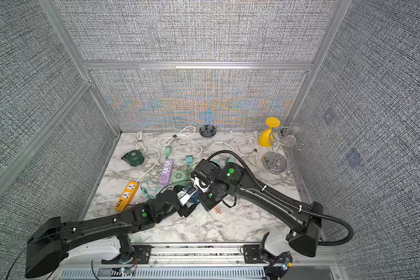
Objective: Charge the cordless meat grinders
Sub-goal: Insert the charging cable into the cordless meat grinder.
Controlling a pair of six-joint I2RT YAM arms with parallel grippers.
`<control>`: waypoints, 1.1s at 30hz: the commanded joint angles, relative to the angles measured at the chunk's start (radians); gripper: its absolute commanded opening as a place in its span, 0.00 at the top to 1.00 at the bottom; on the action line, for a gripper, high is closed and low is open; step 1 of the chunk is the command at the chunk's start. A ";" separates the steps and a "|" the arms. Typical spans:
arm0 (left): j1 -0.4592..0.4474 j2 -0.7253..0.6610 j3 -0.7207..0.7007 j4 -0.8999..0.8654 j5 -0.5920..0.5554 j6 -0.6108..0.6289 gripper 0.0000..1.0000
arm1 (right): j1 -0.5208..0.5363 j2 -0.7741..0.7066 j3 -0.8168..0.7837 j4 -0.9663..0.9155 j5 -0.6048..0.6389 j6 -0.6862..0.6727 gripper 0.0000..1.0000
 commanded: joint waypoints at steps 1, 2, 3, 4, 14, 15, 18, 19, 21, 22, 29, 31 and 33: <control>0.000 0.003 0.012 0.017 0.018 0.004 0.38 | 0.001 0.005 0.013 -0.013 0.012 -0.008 1.00; 0.000 0.003 0.013 0.015 0.021 0.006 0.38 | 0.001 0.007 0.016 -0.015 0.015 -0.008 1.00; 0.000 0.004 0.014 0.011 0.025 0.010 0.38 | 0.002 0.007 0.020 -0.019 0.021 -0.008 1.00; 0.000 0.007 0.016 0.008 0.029 0.013 0.38 | 0.001 0.010 0.024 -0.023 0.027 -0.009 1.00; 0.000 0.015 0.026 -0.033 0.056 0.035 0.40 | -0.004 0.029 0.058 -0.048 0.051 -0.026 1.00; 0.000 0.015 0.027 -0.033 0.056 0.035 0.40 | -0.004 0.029 0.062 -0.044 0.049 -0.027 1.00; 0.000 0.018 0.028 -0.034 0.059 0.031 0.41 | -0.004 0.034 0.074 -0.036 0.047 -0.024 1.00; 0.000 0.019 0.028 -0.033 0.059 0.030 0.41 | -0.004 0.036 0.077 -0.031 0.043 -0.021 1.00; 0.000 0.022 0.030 -0.031 0.064 0.026 0.41 | -0.004 0.038 0.079 -0.020 0.040 -0.016 1.00; 0.000 0.025 0.031 -0.031 0.065 0.026 0.41 | -0.004 0.041 0.081 -0.016 0.039 -0.015 1.00; -0.001 0.028 0.039 -0.026 0.078 0.023 0.41 | -0.004 0.057 0.065 0.030 0.032 -0.005 1.00; 0.000 0.026 0.041 -0.028 0.082 0.026 0.42 | -0.004 0.060 0.057 0.038 0.041 -0.004 1.00; 0.000 0.025 0.042 -0.033 0.089 0.029 0.42 | -0.009 0.058 0.055 0.046 0.055 -0.003 1.00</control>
